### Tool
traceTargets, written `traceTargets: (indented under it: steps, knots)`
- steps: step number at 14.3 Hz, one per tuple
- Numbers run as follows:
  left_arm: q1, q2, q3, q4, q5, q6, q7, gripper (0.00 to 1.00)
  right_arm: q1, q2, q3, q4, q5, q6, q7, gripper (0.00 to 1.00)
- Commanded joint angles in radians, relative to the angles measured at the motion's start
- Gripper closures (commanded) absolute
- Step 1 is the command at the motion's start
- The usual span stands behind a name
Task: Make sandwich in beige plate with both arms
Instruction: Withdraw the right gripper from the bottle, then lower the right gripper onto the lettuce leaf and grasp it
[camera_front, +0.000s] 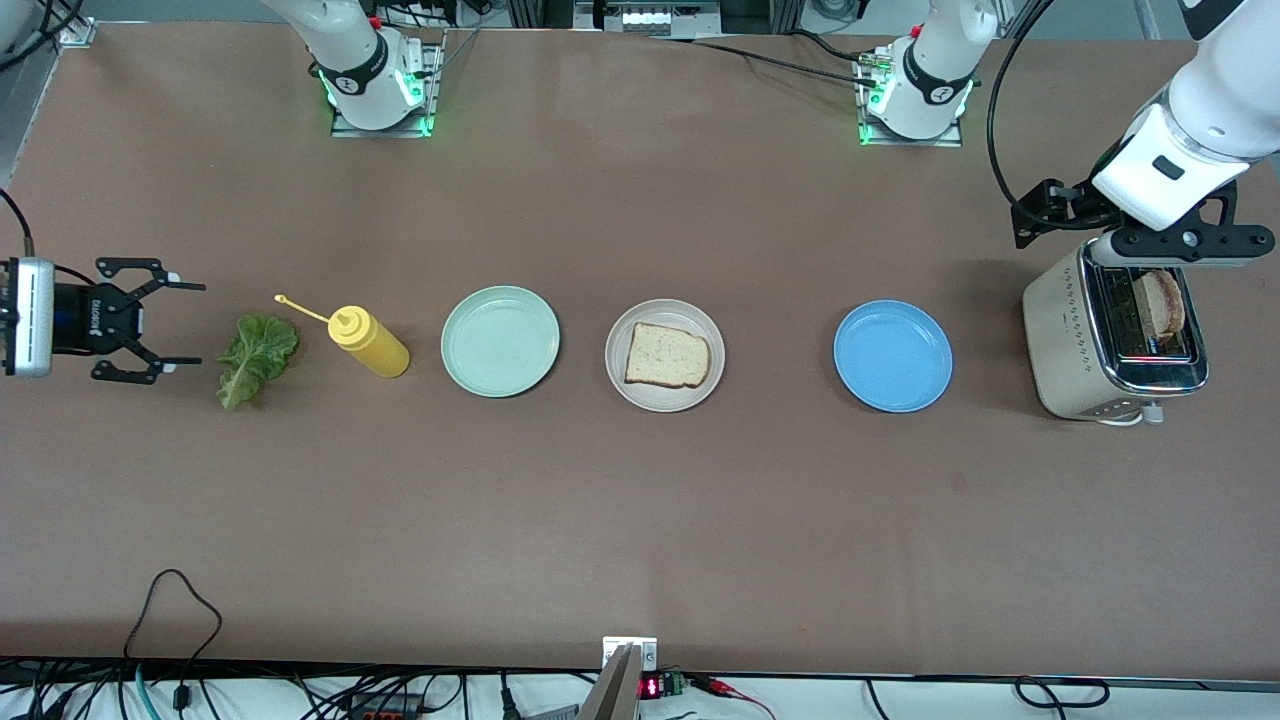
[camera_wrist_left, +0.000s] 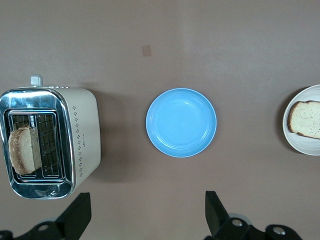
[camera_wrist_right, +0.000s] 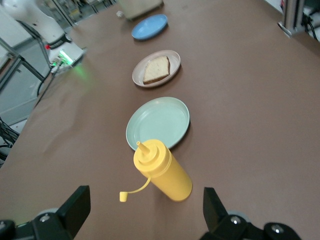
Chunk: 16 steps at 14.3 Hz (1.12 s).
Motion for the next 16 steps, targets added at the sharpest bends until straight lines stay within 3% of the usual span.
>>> traceTargets:
  steps: [1,6,10,14,16]
  knots:
    - [0.004,0.01,0.002,0.023,-0.02,-0.016,0.005,0.0,-0.017,-0.125,0.101,-0.038,-0.179,0.097,0.225,0.0]
    - [0.004,0.01,0.002,0.023,-0.02,-0.016,0.005,0.0,-0.072,-0.195,0.28,-0.055,-0.477,0.223,0.564,0.0]
    - [0.006,0.009,0.002,0.023,-0.02,-0.018,0.005,0.0,-0.056,-0.194,0.291,-0.063,-0.6,0.288,0.756,0.0]
    - [0.004,0.01,0.002,0.023,-0.02,-0.018,0.005,0.0,-0.126,-0.153,0.385,-0.14,-0.752,0.44,0.804,0.0]
    - [0.004,0.01,0.002,0.023,-0.02,-0.018,0.005,0.0,-0.149,-0.119,0.396,-0.181,-0.758,0.514,0.815,0.0]
